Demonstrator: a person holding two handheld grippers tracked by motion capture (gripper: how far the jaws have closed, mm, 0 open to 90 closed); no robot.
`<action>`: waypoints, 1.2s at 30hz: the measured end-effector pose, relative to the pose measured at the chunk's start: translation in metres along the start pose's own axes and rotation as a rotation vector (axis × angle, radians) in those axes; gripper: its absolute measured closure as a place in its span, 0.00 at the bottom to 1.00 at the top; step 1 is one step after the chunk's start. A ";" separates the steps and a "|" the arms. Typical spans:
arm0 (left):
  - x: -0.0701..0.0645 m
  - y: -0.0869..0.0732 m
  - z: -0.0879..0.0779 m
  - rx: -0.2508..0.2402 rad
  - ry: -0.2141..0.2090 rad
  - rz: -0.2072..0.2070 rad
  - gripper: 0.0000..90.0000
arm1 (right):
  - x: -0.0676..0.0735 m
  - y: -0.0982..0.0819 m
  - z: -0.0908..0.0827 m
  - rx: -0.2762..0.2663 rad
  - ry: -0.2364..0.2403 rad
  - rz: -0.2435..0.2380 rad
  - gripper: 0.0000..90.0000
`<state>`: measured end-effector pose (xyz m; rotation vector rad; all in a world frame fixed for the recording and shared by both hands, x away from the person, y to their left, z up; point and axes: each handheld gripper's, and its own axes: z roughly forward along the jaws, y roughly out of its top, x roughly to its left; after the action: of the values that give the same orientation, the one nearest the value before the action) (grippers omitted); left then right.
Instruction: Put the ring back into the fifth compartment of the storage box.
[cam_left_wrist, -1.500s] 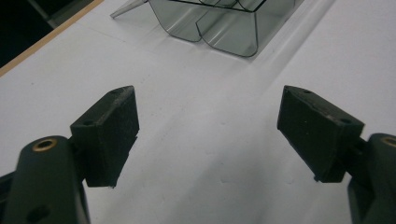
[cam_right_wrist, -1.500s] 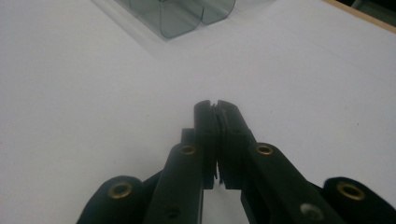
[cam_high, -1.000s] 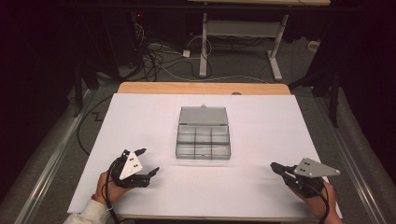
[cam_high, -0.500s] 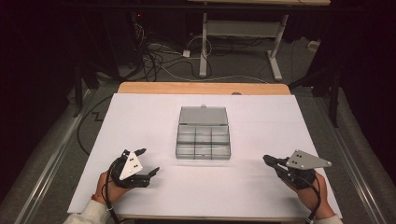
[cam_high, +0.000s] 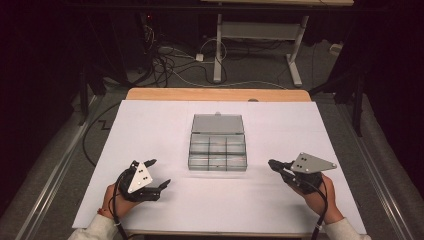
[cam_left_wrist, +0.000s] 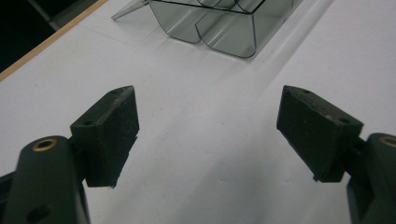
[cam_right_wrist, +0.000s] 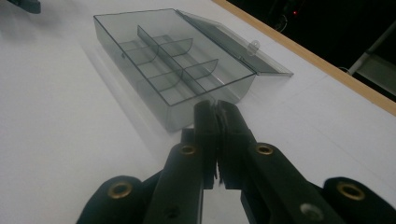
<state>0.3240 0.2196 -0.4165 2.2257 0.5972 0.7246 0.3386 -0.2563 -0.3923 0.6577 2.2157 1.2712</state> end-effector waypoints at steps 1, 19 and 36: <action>0.000 0.000 0.000 0.000 0.001 0.001 0.23 | 0.000 0.003 0.004 0.000 0.003 -0.005 0.98; 0.001 -0.001 0.001 0.004 0.004 0.003 0.23 | 0.006 0.029 0.037 -0.024 0.029 -0.043 0.98; -0.001 -0.001 0.001 0.016 0.009 0.026 0.23 | 0.021 0.050 0.076 -0.033 0.081 -0.081 0.98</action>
<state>0.3240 0.2194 -0.4183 2.2496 0.5818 0.7460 0.3789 -0.1726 -0.3857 0.5072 2.2570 1.3124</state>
